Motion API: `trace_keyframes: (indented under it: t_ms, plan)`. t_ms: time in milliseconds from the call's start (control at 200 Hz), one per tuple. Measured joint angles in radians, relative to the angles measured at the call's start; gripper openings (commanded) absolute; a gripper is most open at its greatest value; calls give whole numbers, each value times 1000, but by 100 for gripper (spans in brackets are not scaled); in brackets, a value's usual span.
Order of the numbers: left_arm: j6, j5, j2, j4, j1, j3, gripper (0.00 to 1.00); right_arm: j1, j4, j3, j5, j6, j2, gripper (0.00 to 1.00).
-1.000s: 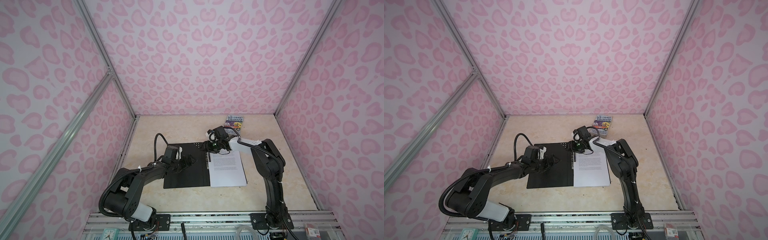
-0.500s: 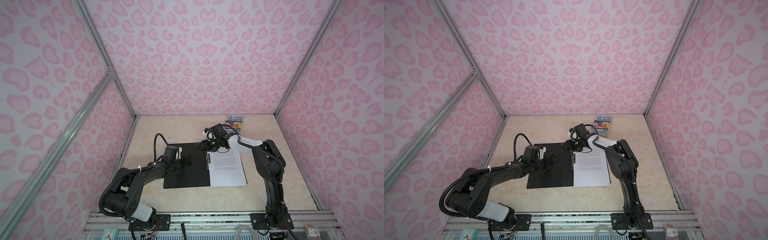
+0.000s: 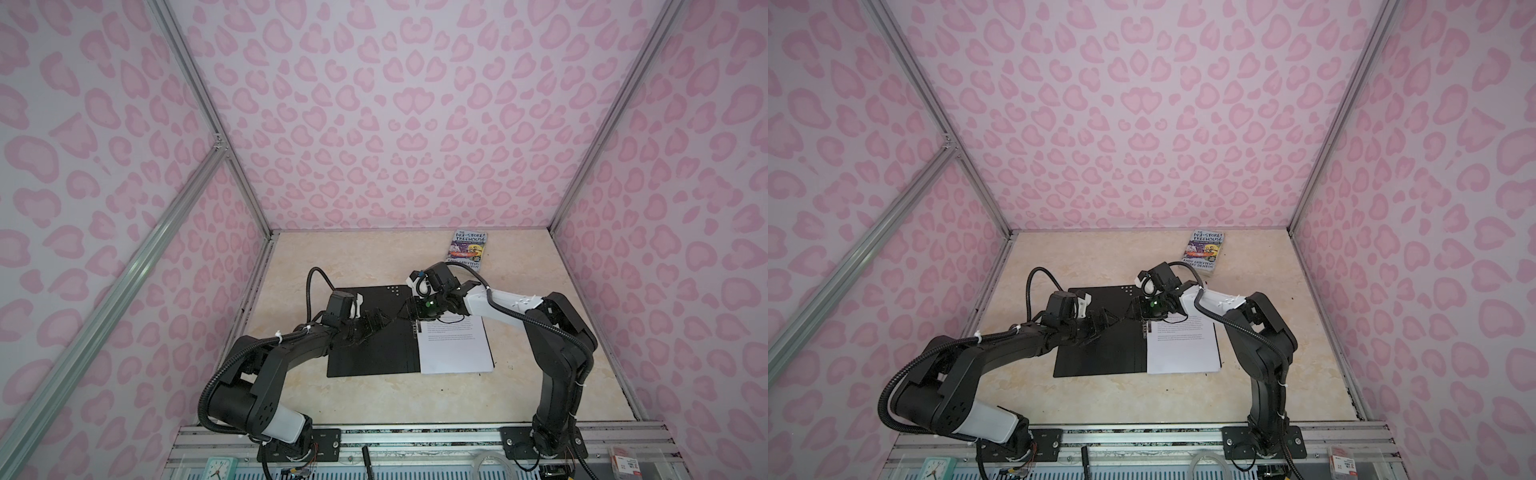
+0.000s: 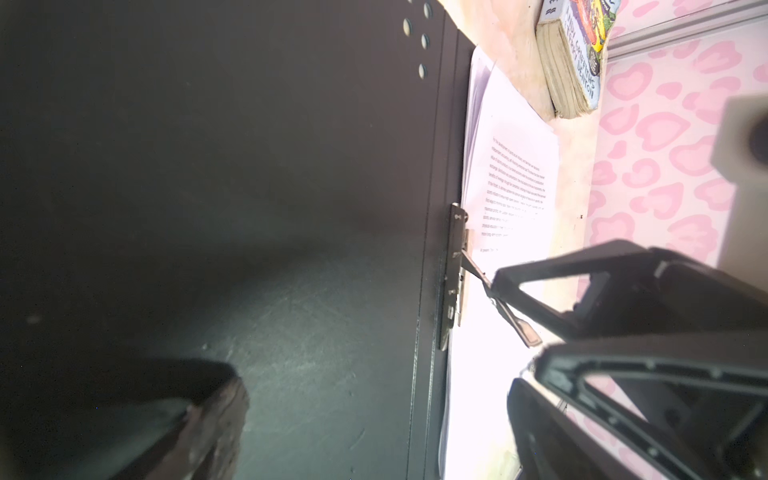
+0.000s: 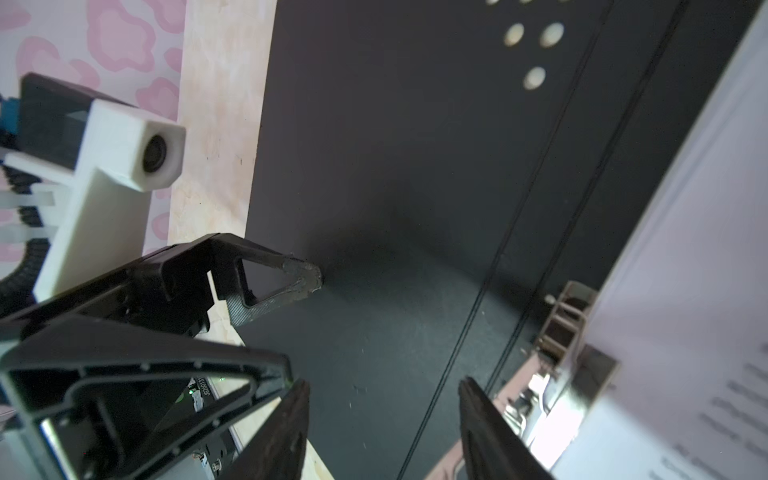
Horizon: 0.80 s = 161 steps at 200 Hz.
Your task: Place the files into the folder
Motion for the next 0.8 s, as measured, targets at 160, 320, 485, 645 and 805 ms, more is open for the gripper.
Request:
trace_keyframes:
  t_ms: [160, 320, 485, 645, 805]
  plan:
    - [0, 1, -5, -3, 1, -3, 99, 13, 0, 6, 28, 6, -59, 60]
    - [0, 0, -13, -11, 1, -5, 99, 15, 15, 4, 93, 40, -142, 74]
    - [0, 0, -40, -26, 2, -16, 99, 31, 40, -76, 180, 116, -243, 98]
    - [1, 0, -58, -26, 2, -18, 99, 45, 132, -243, 306, 253, -377, 98]
    - [1, 0, -58, -26, 2, -18, 99, 74, 188, -344, 441, 436, -407, 82]
